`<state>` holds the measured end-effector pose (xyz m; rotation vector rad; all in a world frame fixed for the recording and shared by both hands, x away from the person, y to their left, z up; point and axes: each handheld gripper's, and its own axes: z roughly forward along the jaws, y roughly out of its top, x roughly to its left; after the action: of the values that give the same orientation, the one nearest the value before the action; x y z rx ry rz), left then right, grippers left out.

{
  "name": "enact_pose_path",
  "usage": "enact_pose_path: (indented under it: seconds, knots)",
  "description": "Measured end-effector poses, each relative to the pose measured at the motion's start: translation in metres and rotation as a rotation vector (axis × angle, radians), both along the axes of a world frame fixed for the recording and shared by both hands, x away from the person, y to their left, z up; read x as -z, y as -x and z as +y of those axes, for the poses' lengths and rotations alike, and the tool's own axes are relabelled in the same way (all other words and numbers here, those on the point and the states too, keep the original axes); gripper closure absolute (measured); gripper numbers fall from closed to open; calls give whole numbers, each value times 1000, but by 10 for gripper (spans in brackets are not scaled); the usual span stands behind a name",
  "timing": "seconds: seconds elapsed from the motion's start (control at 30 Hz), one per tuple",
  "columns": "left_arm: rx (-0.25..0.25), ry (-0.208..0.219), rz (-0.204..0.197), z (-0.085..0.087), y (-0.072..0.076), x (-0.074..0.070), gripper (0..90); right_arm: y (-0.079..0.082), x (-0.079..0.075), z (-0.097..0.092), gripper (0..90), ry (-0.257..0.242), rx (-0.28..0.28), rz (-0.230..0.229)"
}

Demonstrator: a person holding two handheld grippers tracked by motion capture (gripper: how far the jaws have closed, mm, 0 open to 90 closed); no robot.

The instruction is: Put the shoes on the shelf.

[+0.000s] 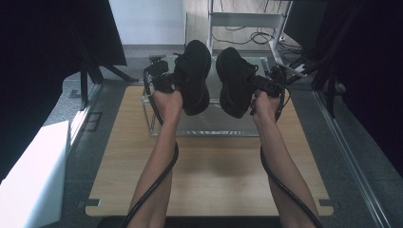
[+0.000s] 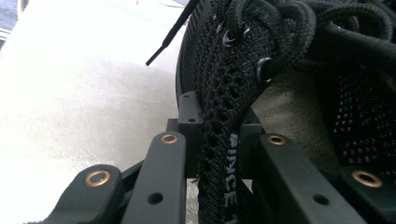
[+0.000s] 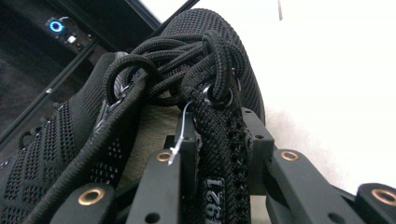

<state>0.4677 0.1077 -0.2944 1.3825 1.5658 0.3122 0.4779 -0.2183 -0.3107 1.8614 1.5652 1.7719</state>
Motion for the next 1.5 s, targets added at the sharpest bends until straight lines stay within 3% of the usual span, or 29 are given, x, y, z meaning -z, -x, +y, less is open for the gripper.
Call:
enact_pose_path:
  seconds: [0.37,0.53,0.67,1.0,1.2,1.27,1.33,1.4,1.47,1.5]
  knots:
    - [-21,-19,40,-9,-20,7,776,-19,3,11,728,64,33,14]
    - [-43,-103,57,-19,-30,1,772,-22,-1,16,724,111,39,8]
    - [-43,-121,62,-25,-33,0,754,-25,-4,20,716,168,50,8]
    - [-24,-142,53,-36,-35,2,669,-30,2,23,661,140,67,19]
    - [-10,-129,63,-37,-37,5,584,-33,5,28,562,126,45,21]
    - [-24,-135,63,-34,-37,7,583,-35,6,28,519,107,7,24]
    - [-27,-128,56,-33,-36,8,602,-35,4,34,504,163,-11,16]
    - [-16,-132,50,-35,-36,8,581,-35,3,36,493,186,-4,12]
    - [-13,-134,50,-35,-35,8,580,-35,4,36,486,174,-6,17]
    - [-4,-132,45,-35,-34,9,596,-35,5,34,487,138,-1,23]
